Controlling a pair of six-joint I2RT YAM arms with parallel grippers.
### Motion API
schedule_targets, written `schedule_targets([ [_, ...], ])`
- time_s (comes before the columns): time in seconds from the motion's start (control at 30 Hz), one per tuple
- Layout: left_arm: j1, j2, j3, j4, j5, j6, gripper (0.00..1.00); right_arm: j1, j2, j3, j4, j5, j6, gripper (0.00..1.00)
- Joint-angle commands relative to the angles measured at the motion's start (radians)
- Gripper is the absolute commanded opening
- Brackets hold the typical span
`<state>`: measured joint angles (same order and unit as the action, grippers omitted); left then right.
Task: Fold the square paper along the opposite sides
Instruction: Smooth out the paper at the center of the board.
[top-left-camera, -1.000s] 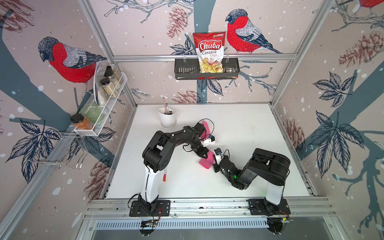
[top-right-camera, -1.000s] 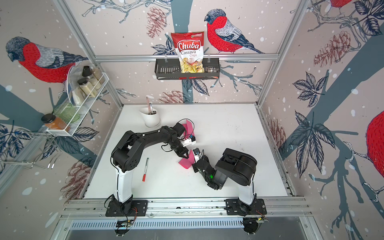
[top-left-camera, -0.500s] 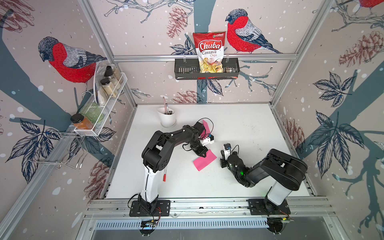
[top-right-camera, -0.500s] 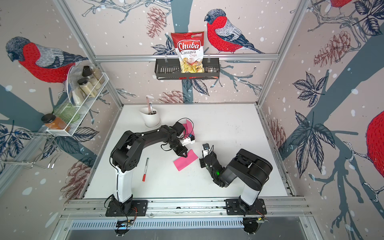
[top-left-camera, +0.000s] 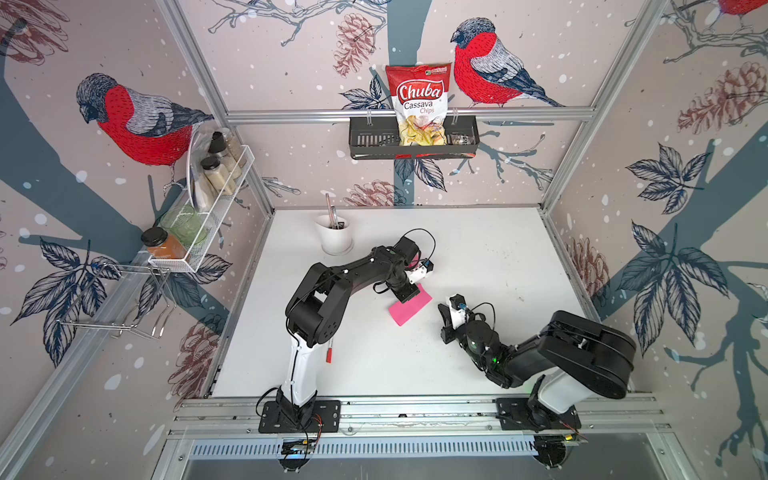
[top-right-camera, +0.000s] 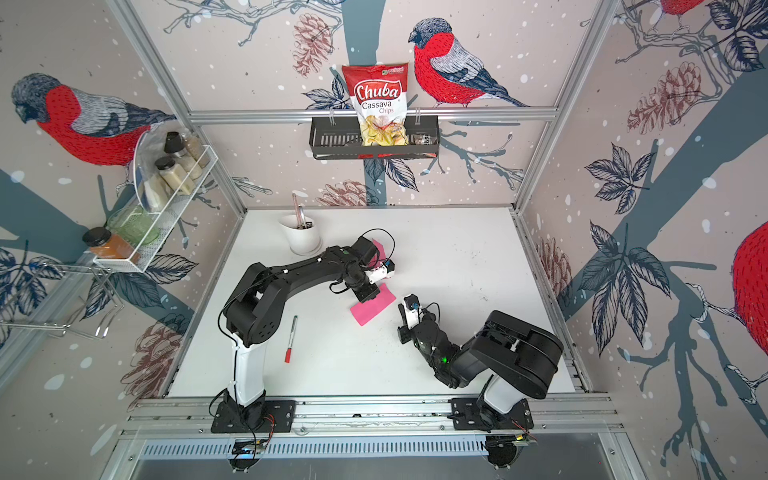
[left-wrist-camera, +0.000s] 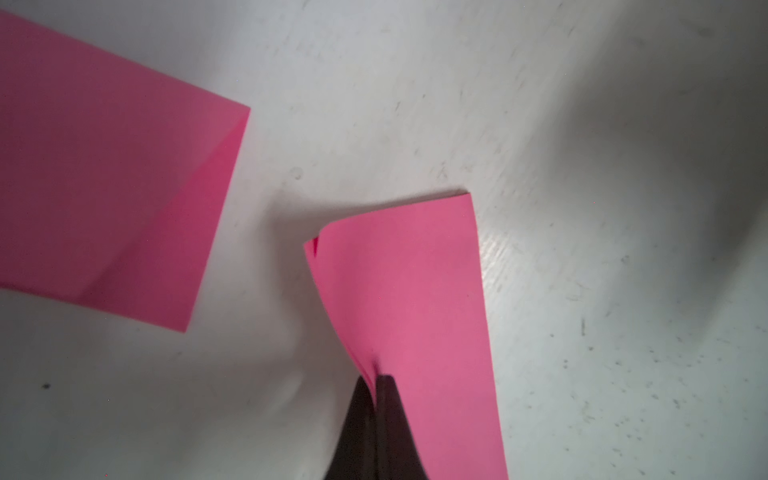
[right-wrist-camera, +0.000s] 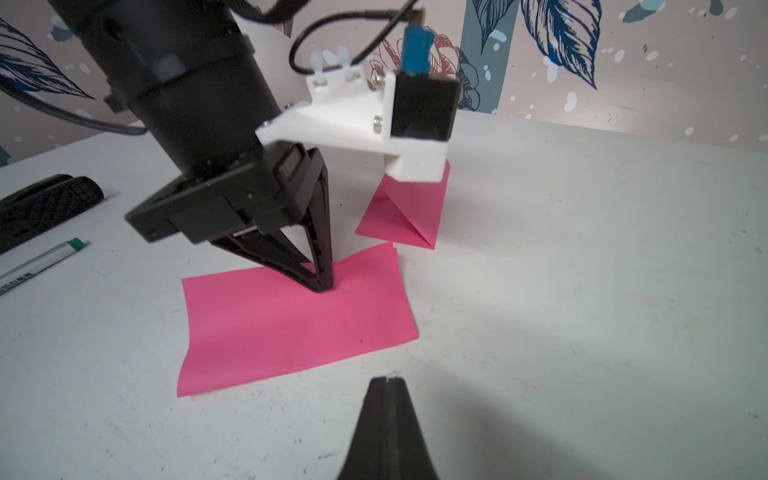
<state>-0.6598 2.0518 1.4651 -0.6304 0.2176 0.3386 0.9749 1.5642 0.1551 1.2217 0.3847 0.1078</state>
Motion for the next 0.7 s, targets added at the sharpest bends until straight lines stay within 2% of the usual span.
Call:
schedule_targets([
  [0.0,-0.026,-0.002,-0.023,-0.001,-0.121,0.016,0.0,0.001,-0.044,-0.016,0.005,0.008,0.006,0.0],
  [0.1,-0.07,-0.022,-0.079,0.025,-0.176,0.094,0.0,0.008,-0.083,-0.04,-0.004,-0.001,-0.006,0.0],
  [0.27,-0.128,-0.056,-0.108,0.079,-0.198,0.169,0.0,0.04,-0.125,-0.069,-0.027,-0.009,-0.047,0.01],
  [0.47,-0.152,-0.164,-0.191,0.197,-0.122,0.247,0.0,0.105,-0.153,-0.104,-0.008,0.002,-0.034,0.02],
  [0.57,-0.152,-0.163,-0.189,0.203,-0.098,0.239,0.0,0.143,-0.088,-0.089,0.015,0.033,-0.036,0.03],
  [0.67,-0.15,-0.145,-0.177,0.191,-0.066,0.239,0.0,0.186,0.038,-0.045,0.092,0.12,-0.087,0.01],
])
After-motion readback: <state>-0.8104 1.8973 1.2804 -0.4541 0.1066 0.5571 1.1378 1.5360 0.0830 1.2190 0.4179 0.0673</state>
